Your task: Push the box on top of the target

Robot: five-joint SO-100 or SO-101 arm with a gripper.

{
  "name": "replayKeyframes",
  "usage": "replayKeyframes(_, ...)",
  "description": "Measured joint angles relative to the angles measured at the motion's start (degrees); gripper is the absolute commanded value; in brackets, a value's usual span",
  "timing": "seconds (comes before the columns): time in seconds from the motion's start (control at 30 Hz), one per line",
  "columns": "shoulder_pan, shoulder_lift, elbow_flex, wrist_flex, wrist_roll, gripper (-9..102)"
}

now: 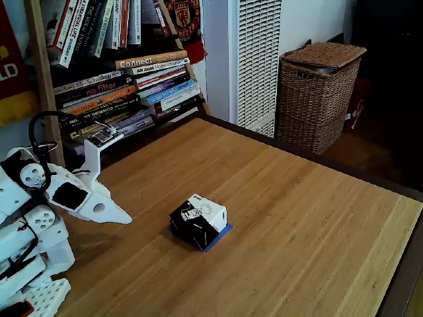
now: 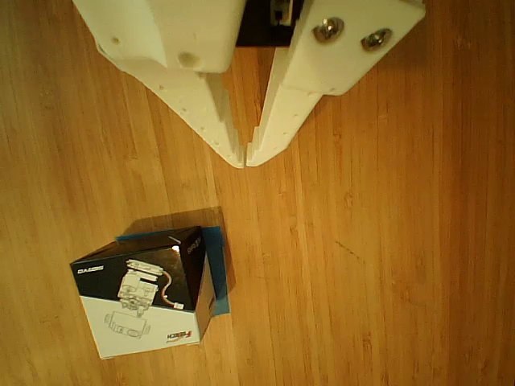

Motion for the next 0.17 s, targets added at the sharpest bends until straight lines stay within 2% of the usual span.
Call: replayKeyframes(0.17,0.0,0.0,0.0,0.0,0.0,0)
